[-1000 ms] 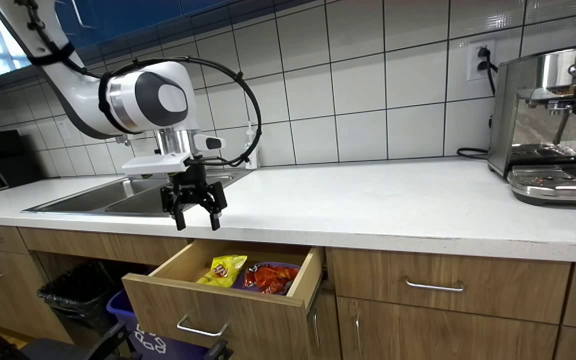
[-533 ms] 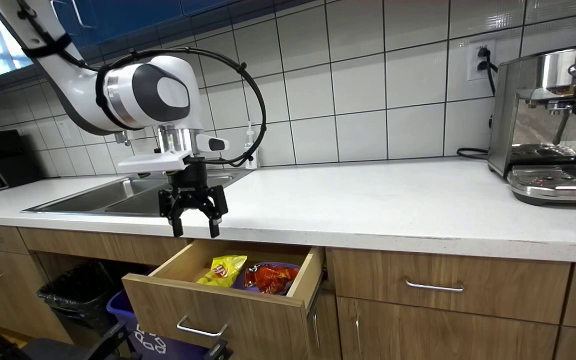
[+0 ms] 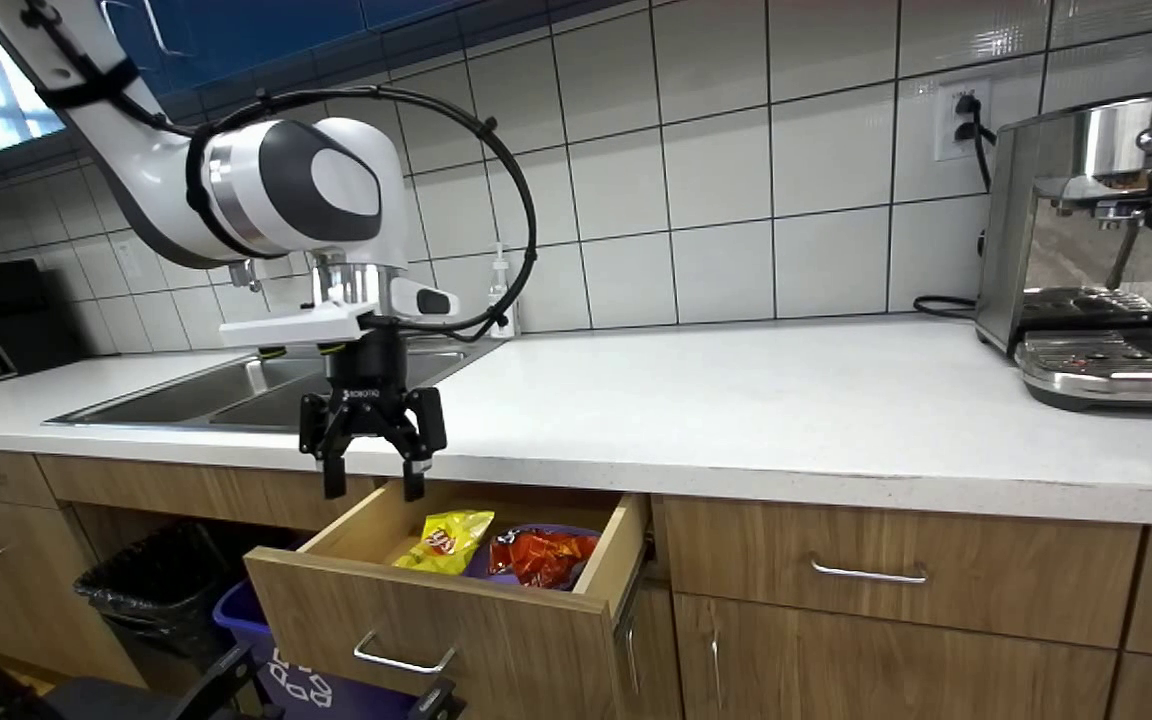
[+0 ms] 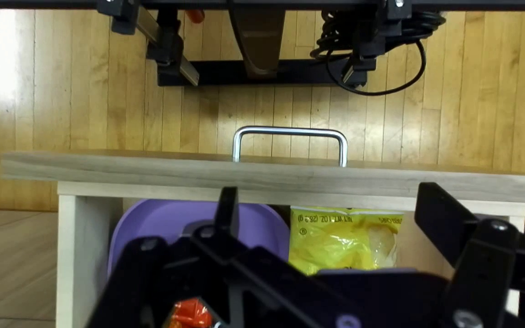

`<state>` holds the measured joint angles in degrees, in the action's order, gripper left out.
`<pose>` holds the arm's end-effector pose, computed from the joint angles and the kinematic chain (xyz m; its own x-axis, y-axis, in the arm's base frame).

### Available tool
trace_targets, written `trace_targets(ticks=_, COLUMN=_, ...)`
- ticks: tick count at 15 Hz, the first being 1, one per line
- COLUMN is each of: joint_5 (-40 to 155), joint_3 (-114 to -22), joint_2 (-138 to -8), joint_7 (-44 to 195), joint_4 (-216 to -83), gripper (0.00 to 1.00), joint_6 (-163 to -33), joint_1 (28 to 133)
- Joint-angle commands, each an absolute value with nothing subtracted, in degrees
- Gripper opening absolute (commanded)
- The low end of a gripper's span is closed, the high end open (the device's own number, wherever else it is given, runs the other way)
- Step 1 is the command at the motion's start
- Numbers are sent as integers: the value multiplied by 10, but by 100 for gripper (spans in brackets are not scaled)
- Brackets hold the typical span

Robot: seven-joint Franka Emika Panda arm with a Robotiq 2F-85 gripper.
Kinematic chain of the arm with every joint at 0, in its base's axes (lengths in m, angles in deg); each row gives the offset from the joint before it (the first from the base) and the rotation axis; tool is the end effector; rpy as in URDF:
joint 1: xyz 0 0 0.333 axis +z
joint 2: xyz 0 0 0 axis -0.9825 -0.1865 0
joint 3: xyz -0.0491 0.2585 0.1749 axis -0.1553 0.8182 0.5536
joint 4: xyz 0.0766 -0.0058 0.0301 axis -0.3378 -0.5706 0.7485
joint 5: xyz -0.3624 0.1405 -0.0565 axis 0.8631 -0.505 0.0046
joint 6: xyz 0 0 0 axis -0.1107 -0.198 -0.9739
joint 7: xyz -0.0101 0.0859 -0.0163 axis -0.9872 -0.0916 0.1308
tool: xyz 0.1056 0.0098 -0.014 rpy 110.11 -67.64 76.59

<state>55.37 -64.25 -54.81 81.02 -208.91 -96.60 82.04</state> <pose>0.3872 0.0170 0.2299 0.9515 0.0748 -0.2985 0.0781 -0.9969 -0.0009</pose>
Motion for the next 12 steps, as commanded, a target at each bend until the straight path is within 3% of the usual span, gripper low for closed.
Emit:
trace_targets(ticks=1, joint_5=554, joint_3=-645, joint_2=-525, joint_7=833, joint_4=-2103, gripper=100, joint_6=-928, joint_1=808)
trace_targets(ticks=12, joint_5=568, joint_3=-650, joint_2=-547, joint_7=846, joint_4=-2113, gripper=100, joint_6=-917, joint_1=804)
